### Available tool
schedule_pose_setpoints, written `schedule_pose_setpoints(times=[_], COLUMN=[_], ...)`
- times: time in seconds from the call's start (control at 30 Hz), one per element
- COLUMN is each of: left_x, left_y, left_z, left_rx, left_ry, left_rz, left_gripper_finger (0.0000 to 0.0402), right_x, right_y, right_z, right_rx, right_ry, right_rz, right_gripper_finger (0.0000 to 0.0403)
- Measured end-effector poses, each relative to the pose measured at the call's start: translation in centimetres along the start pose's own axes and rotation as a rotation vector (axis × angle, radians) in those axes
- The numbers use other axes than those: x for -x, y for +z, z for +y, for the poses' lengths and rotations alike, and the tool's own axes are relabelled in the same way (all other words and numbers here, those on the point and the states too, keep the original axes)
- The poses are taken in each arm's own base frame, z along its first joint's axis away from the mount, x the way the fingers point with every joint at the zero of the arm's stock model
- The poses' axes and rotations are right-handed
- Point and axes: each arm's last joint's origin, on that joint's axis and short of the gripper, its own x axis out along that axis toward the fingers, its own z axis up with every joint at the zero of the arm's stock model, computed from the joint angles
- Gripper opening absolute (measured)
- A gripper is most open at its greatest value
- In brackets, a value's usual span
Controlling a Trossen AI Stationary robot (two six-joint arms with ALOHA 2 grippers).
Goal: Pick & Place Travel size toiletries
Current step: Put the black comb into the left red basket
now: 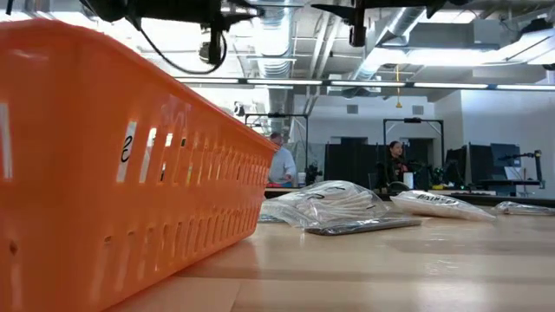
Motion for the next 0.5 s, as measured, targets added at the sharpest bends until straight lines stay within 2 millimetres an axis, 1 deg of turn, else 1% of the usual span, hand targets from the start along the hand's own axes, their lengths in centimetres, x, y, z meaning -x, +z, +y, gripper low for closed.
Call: schedule_pose_setpoints(times=[0.2,0.3,0.5], left_x=[-0.01,-0.01,0.00], left_y=[0.03,0.08,0.30], left_z=[-0.21,-0.24,-0.37], left_rx=[-0.005,-0.011,-0.011], left_ry=[-0.036,-0.048,-0.088], left_rz=[0.015,0.020,0.036], left_gripper_finger=[0.0001,0.0001,0.0001], right_x=[0.02,0.02,-0.03], right_y=[0.10,0.04,-0.25], right_z=[0.41,0.39,-0.06], right_rx=[-0.054,-0.069,-0.066], right_ry=[0.059,0.057,0.020], right_rz=[0.023,0.031,0.066], right_gripper_finger=[0.0232,0.0250,0.0260])
